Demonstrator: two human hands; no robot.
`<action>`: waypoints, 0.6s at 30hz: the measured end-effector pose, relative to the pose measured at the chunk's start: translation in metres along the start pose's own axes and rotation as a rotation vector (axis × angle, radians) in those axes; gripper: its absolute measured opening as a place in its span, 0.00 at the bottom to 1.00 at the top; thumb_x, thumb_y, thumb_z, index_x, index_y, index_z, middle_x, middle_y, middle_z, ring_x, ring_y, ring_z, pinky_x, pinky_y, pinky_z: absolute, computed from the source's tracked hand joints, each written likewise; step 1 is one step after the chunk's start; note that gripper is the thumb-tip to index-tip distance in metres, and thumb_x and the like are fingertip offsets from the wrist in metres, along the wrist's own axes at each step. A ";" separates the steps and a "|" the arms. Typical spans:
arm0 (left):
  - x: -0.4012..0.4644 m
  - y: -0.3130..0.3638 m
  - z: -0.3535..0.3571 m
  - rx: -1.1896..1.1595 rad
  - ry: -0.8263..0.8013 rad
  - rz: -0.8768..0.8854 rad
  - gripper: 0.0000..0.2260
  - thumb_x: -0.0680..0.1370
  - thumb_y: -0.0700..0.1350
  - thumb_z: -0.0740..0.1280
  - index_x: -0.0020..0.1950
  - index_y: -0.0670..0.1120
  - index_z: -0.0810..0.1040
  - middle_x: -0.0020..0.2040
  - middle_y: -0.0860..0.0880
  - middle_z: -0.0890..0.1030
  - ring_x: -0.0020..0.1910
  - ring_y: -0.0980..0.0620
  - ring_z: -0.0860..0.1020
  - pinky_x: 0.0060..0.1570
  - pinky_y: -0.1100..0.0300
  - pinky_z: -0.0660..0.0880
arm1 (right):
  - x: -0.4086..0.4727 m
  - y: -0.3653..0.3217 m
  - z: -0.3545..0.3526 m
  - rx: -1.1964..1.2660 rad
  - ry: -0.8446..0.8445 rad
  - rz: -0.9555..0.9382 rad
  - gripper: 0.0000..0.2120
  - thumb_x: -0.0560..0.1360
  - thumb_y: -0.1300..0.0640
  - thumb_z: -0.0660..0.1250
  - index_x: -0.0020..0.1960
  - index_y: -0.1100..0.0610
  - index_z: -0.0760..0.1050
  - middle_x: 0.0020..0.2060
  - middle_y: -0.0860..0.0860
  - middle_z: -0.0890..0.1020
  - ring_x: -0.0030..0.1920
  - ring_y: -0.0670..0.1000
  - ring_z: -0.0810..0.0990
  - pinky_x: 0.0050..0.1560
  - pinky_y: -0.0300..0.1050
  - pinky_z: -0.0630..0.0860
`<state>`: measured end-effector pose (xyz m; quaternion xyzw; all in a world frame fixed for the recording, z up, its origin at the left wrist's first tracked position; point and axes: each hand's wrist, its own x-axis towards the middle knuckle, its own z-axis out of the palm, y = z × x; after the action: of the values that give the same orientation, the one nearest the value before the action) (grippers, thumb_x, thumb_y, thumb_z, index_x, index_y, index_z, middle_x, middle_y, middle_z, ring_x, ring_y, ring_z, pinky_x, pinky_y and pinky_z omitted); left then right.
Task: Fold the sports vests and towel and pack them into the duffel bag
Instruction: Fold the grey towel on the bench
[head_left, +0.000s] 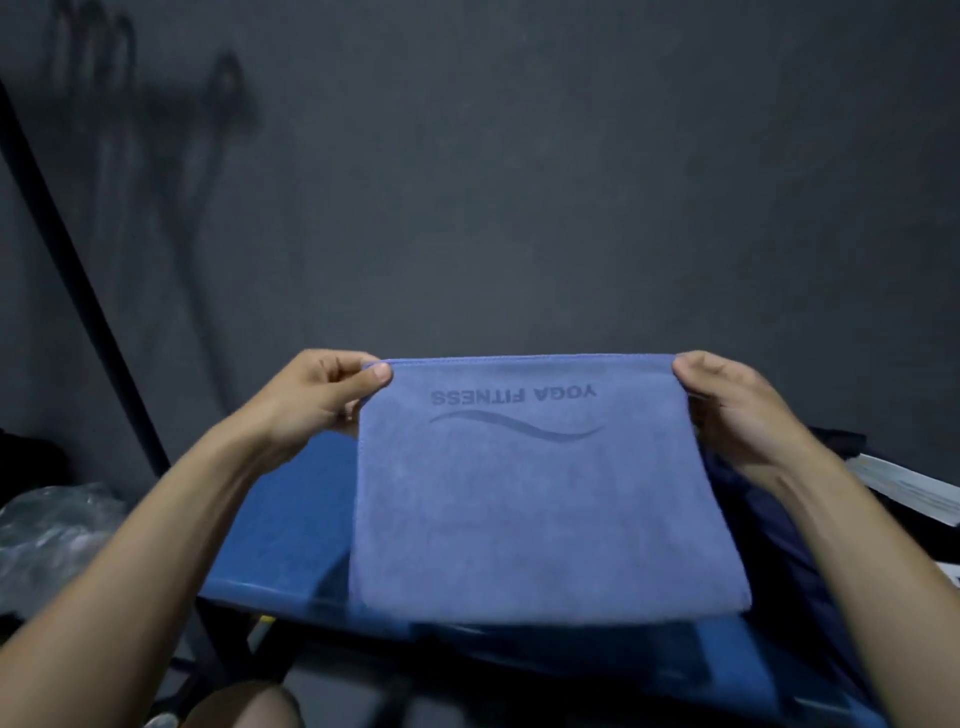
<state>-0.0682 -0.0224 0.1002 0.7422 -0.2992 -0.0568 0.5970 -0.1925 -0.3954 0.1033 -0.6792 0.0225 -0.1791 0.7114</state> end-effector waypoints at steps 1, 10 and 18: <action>0.012 -0.007 0.001 0.036 0.031 -0.010 0.12 0.80 0.49 0.67 0.38 0.46 0.80 0.34 0.48 0.71 0.35 0.51 0.67 0.38 0.61 0.73 | 0.012 0.007 0.003 -0.043 0.027 0.000 0.11 0.83 0.59 0.62 0.42 0.56 0.74 0.30 0.48 0.79 0.29 0.44 0.76 0.31 0.38 0.72; 0.053 0.005 -0.022 0.097 0.205 0.297 0.06 0.80 0.41 0.69 0.53 0.40 0.84 0.43 0.55 0.86 0.44 0.61 0.80 0.51 0.67 0.78 | 0.056 0.013 0.007 -0.035 0.108 -0.213 0.05 0.78 0.54 0.67 0.46 0.55 0.76 0.39 0.49 0.83 0.39 0.44 0.80 0.47 0.39 0.81; -0.018 -0.109 -0.019 0.243 -0.214 -0.038 0.20 0.68 0.65 0.77 0.46 0.49 0.87 0.42 0.48 0.87 0.42 0.59 0.80 0.47 0.66 0.77 | -0.012 0.109 -0.031 -0.585 -0.306 0.008 0.03 0.78 0.64 0.70 0.46 0.62 0.77 0.29 0.45 0.74 0.31 0.41 0.68 0.34 0.40 0.64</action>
<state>-0.0334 0.0145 0.0005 0.8041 -0.3515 -0.1102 0.4666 -0.1874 -0.4201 -0.0074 -0.8736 -0.0315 -0.0580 0.4822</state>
